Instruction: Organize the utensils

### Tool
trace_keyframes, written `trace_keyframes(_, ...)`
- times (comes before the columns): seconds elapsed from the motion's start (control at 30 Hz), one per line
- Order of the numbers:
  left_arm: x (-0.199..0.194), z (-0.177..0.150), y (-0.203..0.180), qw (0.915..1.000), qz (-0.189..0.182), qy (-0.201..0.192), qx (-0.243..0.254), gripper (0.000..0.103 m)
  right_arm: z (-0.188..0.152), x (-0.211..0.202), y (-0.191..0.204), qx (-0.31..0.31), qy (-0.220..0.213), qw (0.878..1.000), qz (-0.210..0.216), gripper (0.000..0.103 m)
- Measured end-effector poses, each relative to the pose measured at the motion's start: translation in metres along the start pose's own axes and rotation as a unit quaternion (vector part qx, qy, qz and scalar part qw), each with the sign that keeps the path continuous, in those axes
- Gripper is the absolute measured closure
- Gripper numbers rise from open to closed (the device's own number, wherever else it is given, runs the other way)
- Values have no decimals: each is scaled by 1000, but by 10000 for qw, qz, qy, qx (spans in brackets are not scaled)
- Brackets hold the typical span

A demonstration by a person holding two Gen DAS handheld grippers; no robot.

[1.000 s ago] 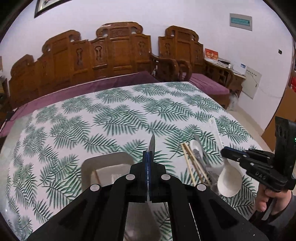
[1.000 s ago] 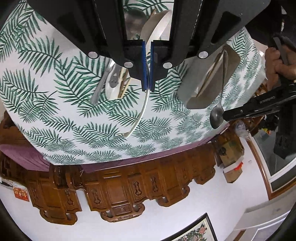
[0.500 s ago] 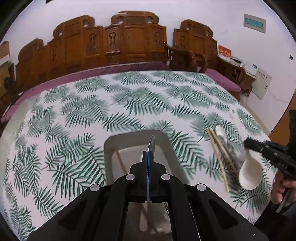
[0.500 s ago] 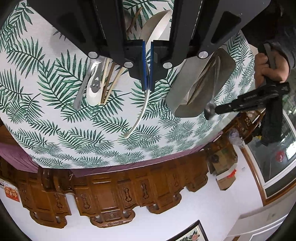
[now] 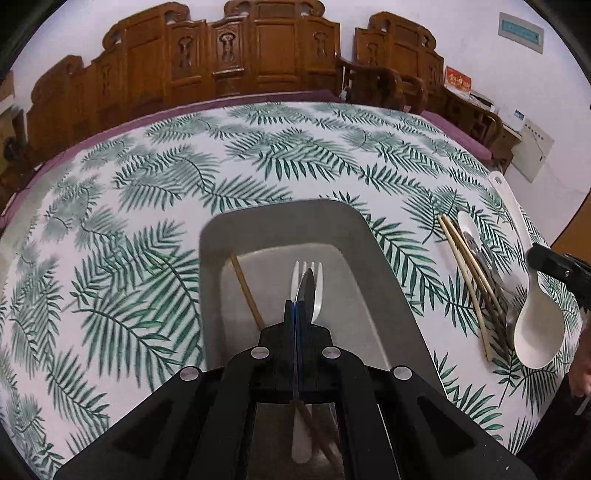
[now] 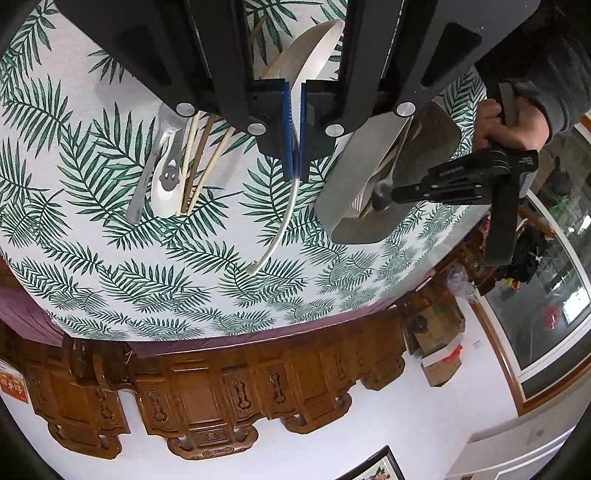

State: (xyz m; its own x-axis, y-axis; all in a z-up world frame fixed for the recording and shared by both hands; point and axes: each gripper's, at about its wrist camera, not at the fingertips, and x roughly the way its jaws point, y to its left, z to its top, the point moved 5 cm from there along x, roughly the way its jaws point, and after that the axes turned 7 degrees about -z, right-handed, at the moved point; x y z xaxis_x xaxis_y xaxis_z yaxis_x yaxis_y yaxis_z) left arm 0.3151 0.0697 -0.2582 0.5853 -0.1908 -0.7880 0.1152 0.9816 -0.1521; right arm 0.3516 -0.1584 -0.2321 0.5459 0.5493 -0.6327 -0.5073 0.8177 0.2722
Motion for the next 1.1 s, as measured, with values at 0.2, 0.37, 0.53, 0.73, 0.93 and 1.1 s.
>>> trace_keyframes(0.2, 9, -2, 1, 9999, -51, 140, -44, 103, -2, 2, 0, -47, 35, 10000, -80, 99)
trace_keyframes(0.37, 14, -5, 3, 9996, -59, 242, -96, 103, -4, 4, 0, -83, 67, 9999, -114, 99)
trace_keyframes(0.53, 8, -1, 4, 9997, -86, 129, -165, 103, -5, 5, 1, -10, 109, 9999, -85, 99)
trace_keyframes(0.73, -14, 9, 1, 9995, -164, -209, -162, 96, 0, -1, 10, 57, 50, 9999, -68, 99)
trace_keyframes(0.93, -33, 16, 2, 9989, -194, -427, -82, 94, 16, 0, 36, -44, -14, 10000, 46, 99)
trace_keyframes(1.1, -45, 19, 14, 9982, -155, -563, -141, 94, 30, 14, 69, -76, -45, 9994, 326, 99)
